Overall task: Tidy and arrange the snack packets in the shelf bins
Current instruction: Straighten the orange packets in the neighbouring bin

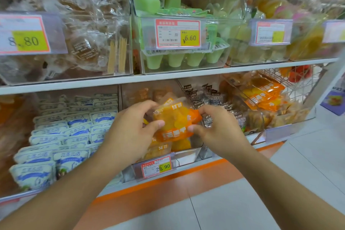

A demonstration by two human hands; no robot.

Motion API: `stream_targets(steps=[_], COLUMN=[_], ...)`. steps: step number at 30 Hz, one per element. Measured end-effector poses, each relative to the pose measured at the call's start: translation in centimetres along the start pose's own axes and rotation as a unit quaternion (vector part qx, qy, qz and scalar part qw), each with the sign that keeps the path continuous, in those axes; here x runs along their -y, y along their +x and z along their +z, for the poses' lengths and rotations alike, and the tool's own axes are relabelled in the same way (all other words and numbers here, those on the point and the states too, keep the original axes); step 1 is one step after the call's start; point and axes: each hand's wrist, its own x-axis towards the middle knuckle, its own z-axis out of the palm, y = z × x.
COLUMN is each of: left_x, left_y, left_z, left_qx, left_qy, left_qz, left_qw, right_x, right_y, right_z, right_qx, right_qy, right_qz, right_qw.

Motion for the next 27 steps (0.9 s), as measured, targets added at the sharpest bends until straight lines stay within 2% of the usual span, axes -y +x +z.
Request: stream_targets(steps=[2,5,9,11,16,18,21,24,27], left_x=[0.0,-0.1,0.5,1.0,1.8,1.8,1.8,1.9,2.1], left_y=[0.1,0.3,0.7,0.7,0.5,0.6,0.4,0.1,-0.1], left_z=[0.5,1.3,1.6,1.7,1.9,1.7,2.1,2.3,1.8], left_qx=[0.013,0.038,0.063,0.072,0.097,0.098,0.104,0.115,0.126], left_qy=[0.038,0.084,0.131,0.138,0.129,0.104,0.038,-0.018,0.027], left_qz=[0.025,0.048,0.070,0.073,0.062,0.059,0.045,0.020,0.020], left_qw=[0.999,0.995,0.987,0.985,0.985,0.988,0.993,0.993,0.991], right_x=[-0.2,-0.4,-1.2,-1.3,-1.2,-0.7,-0.2,-0.3,-0.8], right_y=[0.0,0.2,0.6,0.5,0.3,0.4,0.7,0.7,1.3], right_z=[0.0,-0.1,-0.1,0.3,1.2,0.7,0.5,1.2,0.9], right_qx=[0.018,0.037,0.006,0.020,0.076,0.065,0.034,0.062,0.012], right_qy=[-0.070,-0.072,-0.096,-0.118,-0.135,-0.078,-0.038,-0.087,-0.143], right_qz=[-0.036,-0.086,-0.136,-0.145,-0.148,-0.134,-0.173,-0.200,-0.214], right_qw=[0.997,0.993,0.986,0.982,0.977,0.986,0.984,0.974,0.966])
